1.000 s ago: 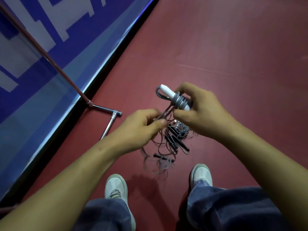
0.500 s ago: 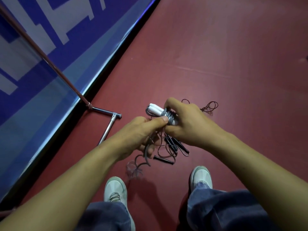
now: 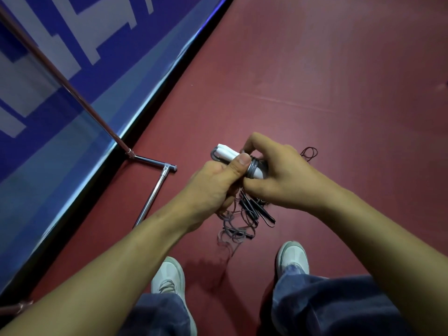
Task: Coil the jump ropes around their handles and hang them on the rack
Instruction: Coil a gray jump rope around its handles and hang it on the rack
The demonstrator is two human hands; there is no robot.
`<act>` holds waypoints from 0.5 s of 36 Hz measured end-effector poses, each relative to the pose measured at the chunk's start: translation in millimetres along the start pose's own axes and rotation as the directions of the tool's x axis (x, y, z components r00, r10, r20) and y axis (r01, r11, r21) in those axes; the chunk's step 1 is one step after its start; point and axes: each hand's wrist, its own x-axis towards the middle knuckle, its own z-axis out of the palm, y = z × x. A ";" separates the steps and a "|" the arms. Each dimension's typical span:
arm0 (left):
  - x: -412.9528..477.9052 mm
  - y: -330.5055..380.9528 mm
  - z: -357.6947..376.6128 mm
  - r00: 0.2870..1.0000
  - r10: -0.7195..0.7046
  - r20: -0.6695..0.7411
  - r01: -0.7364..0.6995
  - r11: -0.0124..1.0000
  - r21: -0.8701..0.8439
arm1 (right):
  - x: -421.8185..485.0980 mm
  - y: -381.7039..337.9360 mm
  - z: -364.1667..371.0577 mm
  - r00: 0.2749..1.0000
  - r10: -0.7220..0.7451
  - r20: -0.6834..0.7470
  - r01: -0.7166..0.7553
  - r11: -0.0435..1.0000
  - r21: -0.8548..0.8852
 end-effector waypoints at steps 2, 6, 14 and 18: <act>-1.1 1.4 -0.8 1.000 0.009 -0.005 -0.009 0.999 0.050 | -2.0 -0.8 -0.9 1.000 0.017 0.017 -0.018 1.000 0.005; -2.6 2.0 -1.7 0.999 0.005 -0.043 -0.002 0.997 0.082 | -3.0 2.0 -2.2 0.991 0.125 0.041 -0.126 0.992 0.013; -1.8 -5.3 -4.7 0.989 -0.023 -0.146 0.032 0.998 0.058 | -6.1 8.0 8.9 0.970 0.243 0.012 -0.241 0.966 -0.098; -4.8 -1.3 1.0 0.986 -0.059 -0.158 0.061 0.998 0.007 | -2.3 5.9 16.8 0.970 0.232 -0.077 -0.244 0.935 -0.257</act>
